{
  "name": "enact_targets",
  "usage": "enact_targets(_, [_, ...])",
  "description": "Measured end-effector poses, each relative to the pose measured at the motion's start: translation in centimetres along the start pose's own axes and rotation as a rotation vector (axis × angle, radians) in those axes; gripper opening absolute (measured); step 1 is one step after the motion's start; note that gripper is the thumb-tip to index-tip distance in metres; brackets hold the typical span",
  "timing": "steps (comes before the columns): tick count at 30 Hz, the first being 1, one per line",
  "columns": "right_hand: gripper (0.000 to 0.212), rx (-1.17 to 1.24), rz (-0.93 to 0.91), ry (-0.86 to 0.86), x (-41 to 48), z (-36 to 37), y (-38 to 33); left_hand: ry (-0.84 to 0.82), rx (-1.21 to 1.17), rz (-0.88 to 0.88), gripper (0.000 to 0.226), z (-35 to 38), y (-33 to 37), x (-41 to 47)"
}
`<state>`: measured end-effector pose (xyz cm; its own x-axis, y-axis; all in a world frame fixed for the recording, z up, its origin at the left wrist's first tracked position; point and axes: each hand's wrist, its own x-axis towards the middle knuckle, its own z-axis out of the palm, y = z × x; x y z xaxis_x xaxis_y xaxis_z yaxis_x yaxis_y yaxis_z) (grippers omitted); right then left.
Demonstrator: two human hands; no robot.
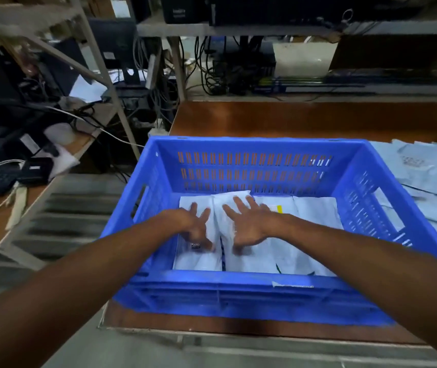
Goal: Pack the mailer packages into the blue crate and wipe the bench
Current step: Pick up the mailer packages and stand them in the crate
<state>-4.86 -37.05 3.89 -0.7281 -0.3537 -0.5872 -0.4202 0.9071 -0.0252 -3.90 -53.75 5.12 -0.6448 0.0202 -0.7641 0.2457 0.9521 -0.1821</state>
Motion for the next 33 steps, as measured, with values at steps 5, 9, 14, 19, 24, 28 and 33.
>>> enact_targets(5, [0.124, -0.157, -0.081, -0.053, 1.7, 1.5, 1.8, -0.007, 0.053, 0.01, 0.118, 1.2, -0.5, 1.4])
enact_targets(9, [0.122, -0.16, -0.08, -0.008, 1.9, 1.9, 1.4, 0.018, 0.059, 0.002, 0.118, 1.5, -1.4, 1.2])
enact_targets(14, [0.111, -0.123, -0.084, 0.039, 0.7, 0.5, 2.1, 0.101, 0.084, -0.018, 0.105, -0.5, -0.4, 0.3])
enact_targets(19, [0.054, 0.066, -0.101, 0.661, -5.9, -4.8, 8.4, 0.655, -0.027, 0.074, 0.082, -6.9, 5.0, -2.5])
enact_targets(24, [0.033, 0.32, 0.036, 1.042, -15.1, -5.4, 20.5, 1.05, -0.219, 0.328, 0.064, -13.0, 17.5, -6.0])
enact_targets(28, [0.021, 0.445, 0.26, 1.075, -20.7, -0.6, 31.6, 1.071, -0.234, 0.444, 0.058, -15.6, 29.5, -7.6])
enact_targets(33, [0.023, 0.519, 0.409, 0.919, -23.6, 9.0, 41.7, 0.825, -0.165, 0.336, 0.059, -16.4, 41.7, -5.0])
